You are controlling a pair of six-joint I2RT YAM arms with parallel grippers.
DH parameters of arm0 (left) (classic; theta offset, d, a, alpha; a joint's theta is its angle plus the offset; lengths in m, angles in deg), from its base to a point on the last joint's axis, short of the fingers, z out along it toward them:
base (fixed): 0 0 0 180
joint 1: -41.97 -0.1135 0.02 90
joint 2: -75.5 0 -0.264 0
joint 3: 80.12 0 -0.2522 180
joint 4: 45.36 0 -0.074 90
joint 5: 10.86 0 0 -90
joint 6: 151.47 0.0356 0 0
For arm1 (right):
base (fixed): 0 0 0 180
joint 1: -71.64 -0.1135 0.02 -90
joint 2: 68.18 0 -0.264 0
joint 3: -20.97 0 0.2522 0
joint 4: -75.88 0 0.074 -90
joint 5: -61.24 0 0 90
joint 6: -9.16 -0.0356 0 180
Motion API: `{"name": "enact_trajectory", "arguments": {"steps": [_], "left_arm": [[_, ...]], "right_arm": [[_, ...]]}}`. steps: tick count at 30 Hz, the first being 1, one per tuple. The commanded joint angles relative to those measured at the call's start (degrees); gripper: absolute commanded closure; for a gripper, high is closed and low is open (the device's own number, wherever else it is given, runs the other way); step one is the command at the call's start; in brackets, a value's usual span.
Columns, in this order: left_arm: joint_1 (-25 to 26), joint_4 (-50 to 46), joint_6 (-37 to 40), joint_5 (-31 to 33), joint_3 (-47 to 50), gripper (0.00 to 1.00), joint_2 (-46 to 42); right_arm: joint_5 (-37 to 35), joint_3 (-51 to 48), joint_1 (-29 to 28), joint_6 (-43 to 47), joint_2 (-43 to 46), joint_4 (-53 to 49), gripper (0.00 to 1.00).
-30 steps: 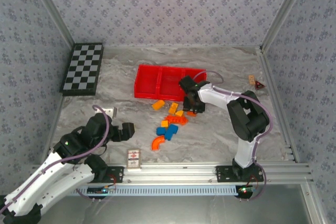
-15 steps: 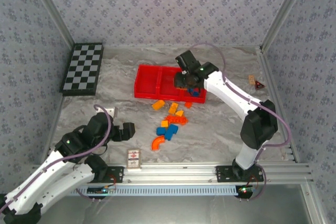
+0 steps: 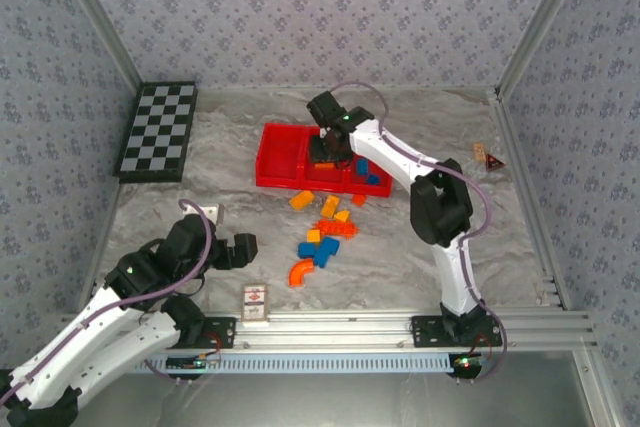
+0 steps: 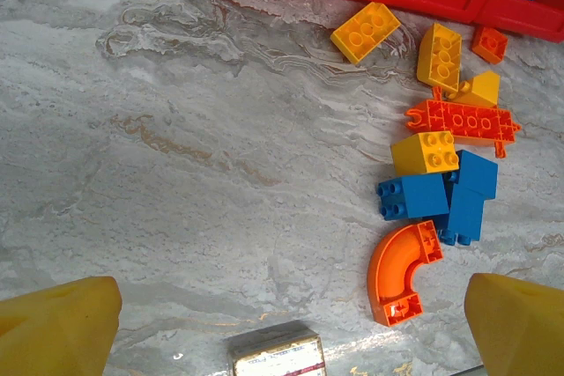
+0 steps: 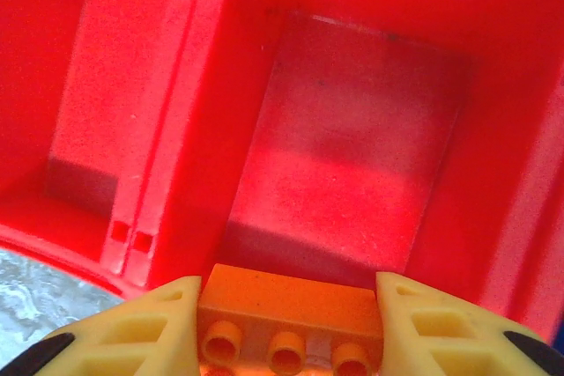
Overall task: Sort the legos into containers by color
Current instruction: Place the lego in the container.
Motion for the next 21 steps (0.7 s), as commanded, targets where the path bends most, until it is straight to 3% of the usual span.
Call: {"name": "enact_trajectory", "arguments": {"steps": [1, 8, 21], "left_arm": [[0.5, 0.6, -0.2, 1.0, -1.3, 0.0, 0.0], [0.5, 0.4, -0.4, 1.4, -1.3, 0.0, -0.1], [0.6, 0.0, -0.7, 1.8, -1.3, 0.0, 0.0]], "right_arm": [[1.0, 2.9, -0.1, 1.2, -2.2, -2.7, 0.63], [-0.8, 3.6, 0.0, 1.5, -2.8, -3.7, 0.44], [-4.2, -2.0, -0.4, 0.8, 5.3, -3.0, 0.36]]}}
